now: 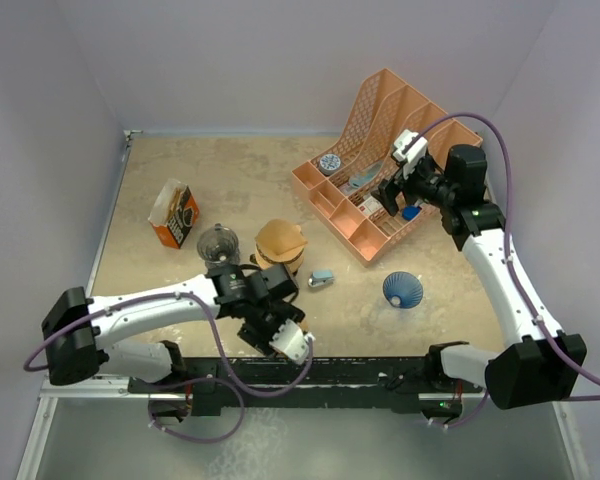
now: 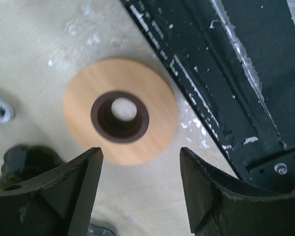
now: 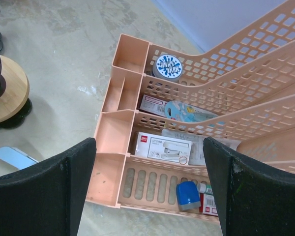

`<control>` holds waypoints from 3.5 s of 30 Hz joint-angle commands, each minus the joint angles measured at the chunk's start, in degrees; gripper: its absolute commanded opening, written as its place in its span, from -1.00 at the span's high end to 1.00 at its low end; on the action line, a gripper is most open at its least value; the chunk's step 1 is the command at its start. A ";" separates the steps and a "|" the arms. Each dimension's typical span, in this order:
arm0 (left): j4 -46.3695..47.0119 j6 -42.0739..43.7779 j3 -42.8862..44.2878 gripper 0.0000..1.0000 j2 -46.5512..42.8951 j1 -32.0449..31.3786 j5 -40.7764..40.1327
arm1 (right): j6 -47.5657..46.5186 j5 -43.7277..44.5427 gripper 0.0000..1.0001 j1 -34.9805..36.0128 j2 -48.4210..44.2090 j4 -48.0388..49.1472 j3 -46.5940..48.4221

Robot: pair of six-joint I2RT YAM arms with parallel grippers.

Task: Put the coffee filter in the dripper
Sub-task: Pick up the dripper holder from the center of the board, then place the dripper holder onto the coffee server.

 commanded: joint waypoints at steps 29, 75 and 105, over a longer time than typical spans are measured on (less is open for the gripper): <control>8.82 -1.30 -5.28 -0.12 16.35 -9.57 -8.13 | -1.63 -3.49 -0.84 -0.47 -1.34 1.65 -0.32; -8.61 -8.89 6.93 0.42 -8.56 27.71 -18.85 | -3.38 -8.09 -0.84 -0.48 2.32 -1.60 5.04; 0.84 -4.45 14.16 0.29 9.94 44.16 -3.65 | -3.55 -9.09 -0.86 -0.48 -0.34 -1.17 3.44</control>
